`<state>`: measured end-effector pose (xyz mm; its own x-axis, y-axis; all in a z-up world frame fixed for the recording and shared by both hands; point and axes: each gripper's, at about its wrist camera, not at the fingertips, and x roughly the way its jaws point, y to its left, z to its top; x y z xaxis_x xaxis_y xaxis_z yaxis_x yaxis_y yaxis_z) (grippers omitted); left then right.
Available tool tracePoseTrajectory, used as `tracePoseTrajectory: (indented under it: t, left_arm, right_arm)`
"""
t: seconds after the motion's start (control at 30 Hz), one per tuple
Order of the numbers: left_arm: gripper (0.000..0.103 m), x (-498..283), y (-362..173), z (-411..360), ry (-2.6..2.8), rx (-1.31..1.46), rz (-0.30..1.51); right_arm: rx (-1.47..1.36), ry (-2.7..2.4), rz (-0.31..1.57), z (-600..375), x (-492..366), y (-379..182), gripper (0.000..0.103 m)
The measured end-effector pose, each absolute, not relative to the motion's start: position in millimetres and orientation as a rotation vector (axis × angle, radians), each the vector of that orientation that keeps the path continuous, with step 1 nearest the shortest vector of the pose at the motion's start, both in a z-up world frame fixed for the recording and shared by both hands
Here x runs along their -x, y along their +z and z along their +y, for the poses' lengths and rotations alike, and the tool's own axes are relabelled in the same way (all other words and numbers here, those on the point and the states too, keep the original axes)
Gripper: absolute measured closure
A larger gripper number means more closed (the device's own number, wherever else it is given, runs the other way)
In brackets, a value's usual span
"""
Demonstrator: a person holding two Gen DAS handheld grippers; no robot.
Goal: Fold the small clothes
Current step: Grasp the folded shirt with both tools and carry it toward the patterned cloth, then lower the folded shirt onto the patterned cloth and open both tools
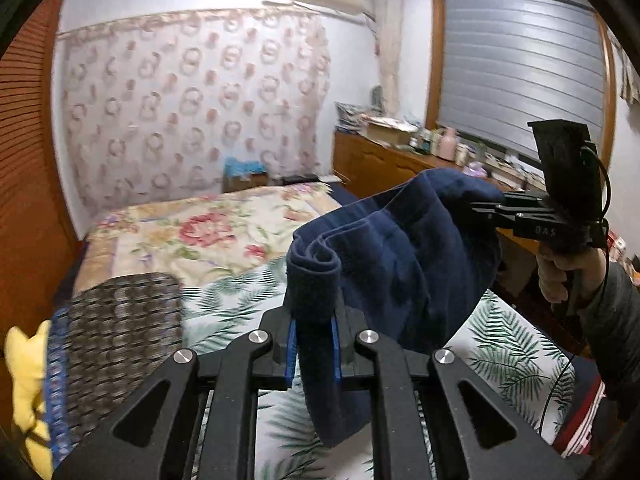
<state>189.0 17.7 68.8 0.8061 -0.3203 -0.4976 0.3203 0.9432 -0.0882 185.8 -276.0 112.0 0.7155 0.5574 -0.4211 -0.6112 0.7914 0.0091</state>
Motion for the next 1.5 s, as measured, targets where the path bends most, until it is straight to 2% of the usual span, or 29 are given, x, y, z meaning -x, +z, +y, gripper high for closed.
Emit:
tracePoseTrajectory:
  t: [0.23,0.5,0.73,0.9,1.0,1.07,1.1,1.17,1.27,1.3,1.33,1.37,1.43,1.5]
  left_arm:
    - [0.089,-148.1,61.0,93.3,-0.189,0.086,0.482]
    - [0.089,-109.6,26.0,163.6,-0.009,0.188,0.479]
    - [0.089,-98.4,-24.1,197.4,0.072,0.268,0.556]
    - [0.089,-88.5,-46.1,205.9,0.111,0.283,0.591]
    - [0.089,-89.0,-50.2,210.4,0.121,0.299,0.607]
    - [0.089,-90.6,-50.2,210.2,0.129,0.294,0.611]
    - [0.088,-91.4,-49.5,210.1,0.137,0.288,0.616]
    - [0.081,-91.6,-47.5,210.3,0.141,0.286,0.617]
    - [0.057,-87.0,-42.1,208.1,0.134,0.279,0.585]
    - [0.056,-87.3,-40.4,208.3,0.134,0.271,0.579]
    - [0.05,-86.7,-38.6,207.4,0.137,0.262,0.578]
    - [0.036,-86.8,-37.0,207.6,0.139,0.254,0.576]
    - [0.019,-84.0,-31.7,206.0,0.14,0.243,0.558]
    - [0.019,-81.0,-26.5,205.0,0.158,0.232,0.544]
  right_arm:
    - [0.255,0.774,0.385,-206.0,-214.0,130.0,0.084]
    - [0.453,0.93,0.408,-100.8,-256.9,137.8,0.084]
    - [0.599,1.005,0.466,-1.8,-310.8,121.5,0.084]
    - [0.584,1.025,0.505,55.0,-341.8,103.9,0.08]
    - [0.539,1.007,0.54,69.0,-351.1,100.2,0.067]
    - [0.53,0.959,0.511,72.2,-349.0,98.3,0.043]
    - [0.532,0.938,0.492,68.7,-344.4,95.5,0.037]
    - [0.528,0.888,0.449,68.2,-341.0,89.6,0.035]
    - [0.481,0.939,0.456,57.8,-341.3,76.3,0.035]
    - [0.47,0.978,0.478,57.3,-341.3,69.5,0.035]
    - [0.465,1.008,0.503,58.5,-342.3,60.0,0.035]
    - [0.464,1.015,0.522,61.0,-345.4,50.8,0.035]
    - [0.472,1.007,0.568,69.0,-352.7,29.4,0.035]
    - [0.48,0.981,0.585,73.9,-364.0,7.5,0.035]
